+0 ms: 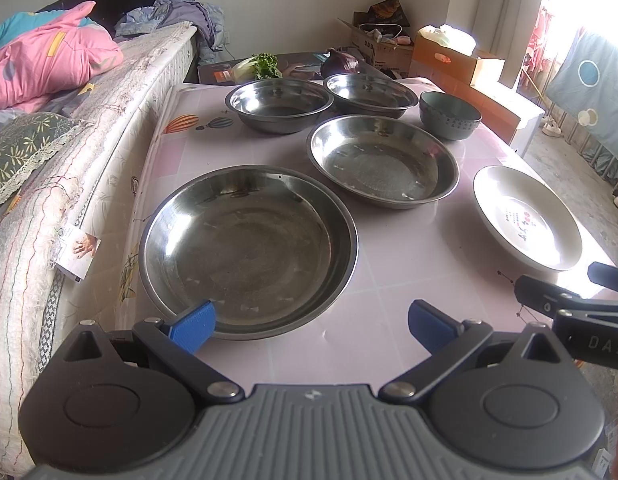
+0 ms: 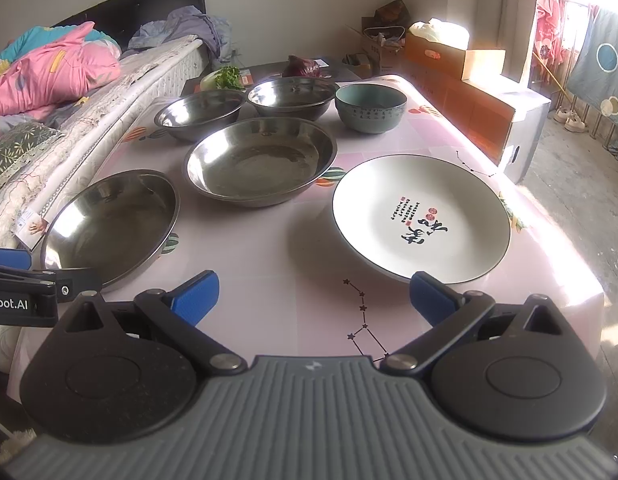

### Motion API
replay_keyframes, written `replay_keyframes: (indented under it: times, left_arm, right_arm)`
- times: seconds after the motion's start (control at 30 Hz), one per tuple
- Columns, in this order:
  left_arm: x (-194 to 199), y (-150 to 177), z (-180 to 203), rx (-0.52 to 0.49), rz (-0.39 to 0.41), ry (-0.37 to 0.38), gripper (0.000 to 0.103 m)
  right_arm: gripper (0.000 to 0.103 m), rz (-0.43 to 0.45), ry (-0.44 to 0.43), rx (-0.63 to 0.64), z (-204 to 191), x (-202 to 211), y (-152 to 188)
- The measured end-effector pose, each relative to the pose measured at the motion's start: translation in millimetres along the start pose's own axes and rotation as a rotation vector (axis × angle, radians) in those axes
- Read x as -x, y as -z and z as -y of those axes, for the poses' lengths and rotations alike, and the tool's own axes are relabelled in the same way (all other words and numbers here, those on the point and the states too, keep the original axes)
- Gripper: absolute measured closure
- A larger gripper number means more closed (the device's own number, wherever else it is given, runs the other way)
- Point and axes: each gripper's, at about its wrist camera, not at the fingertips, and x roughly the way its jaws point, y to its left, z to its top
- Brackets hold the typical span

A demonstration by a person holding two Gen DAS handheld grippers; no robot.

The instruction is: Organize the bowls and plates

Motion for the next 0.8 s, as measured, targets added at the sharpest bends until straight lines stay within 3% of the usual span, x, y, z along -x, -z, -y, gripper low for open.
replay_keyframes:
  times: [0.8]
  left_arm:
    - [0.1, -0.2, 0.1, 0.0, -0.003, 0.001, 0.0]
  right_arm:
    - [0.001, 0.003, 0.003, 0.006, -2.3, 2.2, -3.6]
